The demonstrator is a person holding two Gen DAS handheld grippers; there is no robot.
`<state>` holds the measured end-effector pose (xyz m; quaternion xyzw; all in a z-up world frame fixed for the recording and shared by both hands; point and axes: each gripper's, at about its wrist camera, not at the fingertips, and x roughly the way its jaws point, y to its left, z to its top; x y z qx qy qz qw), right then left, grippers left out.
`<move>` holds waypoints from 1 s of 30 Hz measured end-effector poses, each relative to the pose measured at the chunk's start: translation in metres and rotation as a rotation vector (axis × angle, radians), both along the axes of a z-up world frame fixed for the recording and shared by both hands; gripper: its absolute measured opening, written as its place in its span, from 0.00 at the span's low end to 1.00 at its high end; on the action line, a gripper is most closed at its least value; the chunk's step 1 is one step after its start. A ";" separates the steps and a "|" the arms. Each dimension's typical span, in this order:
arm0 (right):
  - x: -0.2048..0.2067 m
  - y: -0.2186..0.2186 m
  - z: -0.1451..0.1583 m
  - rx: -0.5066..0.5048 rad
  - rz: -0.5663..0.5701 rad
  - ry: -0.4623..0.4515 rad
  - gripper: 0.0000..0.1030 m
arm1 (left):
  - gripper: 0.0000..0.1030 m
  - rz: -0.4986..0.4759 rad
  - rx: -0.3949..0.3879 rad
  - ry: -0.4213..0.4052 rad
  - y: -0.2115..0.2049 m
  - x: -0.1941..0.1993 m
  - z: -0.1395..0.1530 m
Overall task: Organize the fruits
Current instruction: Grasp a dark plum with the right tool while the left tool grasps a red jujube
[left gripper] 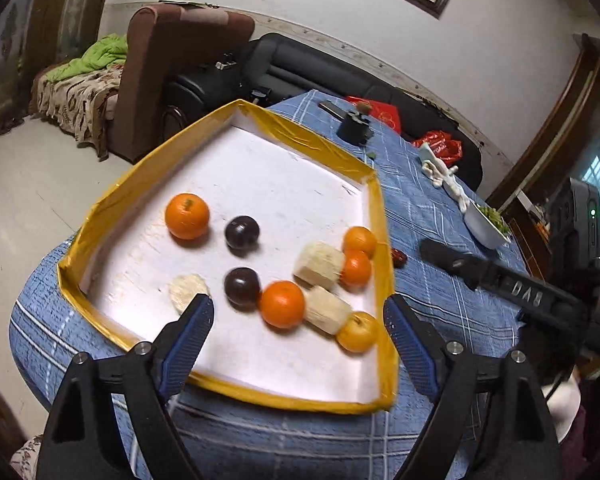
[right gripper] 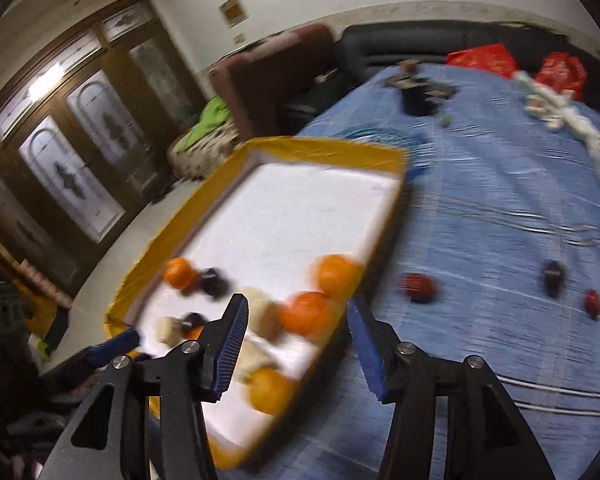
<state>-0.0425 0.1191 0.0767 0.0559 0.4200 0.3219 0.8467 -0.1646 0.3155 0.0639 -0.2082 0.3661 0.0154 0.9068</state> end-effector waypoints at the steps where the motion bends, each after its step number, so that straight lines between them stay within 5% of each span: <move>1: 0.003 -0.021 0.001 0.002 -0.047 -0.004 0.55 | 0.84 -0.005 0.001 -0.002 -0.004 -0.001 0.001; 10: 0.021 -0.208 -0.014 -0.020 -0.425 0.059 0.56 | 0.85 -0.092 -0.020 -0.004 -0.045 0.003 0.006; 30: -0.002 -0.289 -0.020 0.072 -0.494 0.062 0.57 | 0.85 -0.232 0.082 0.015 -0.113 0.007 0.005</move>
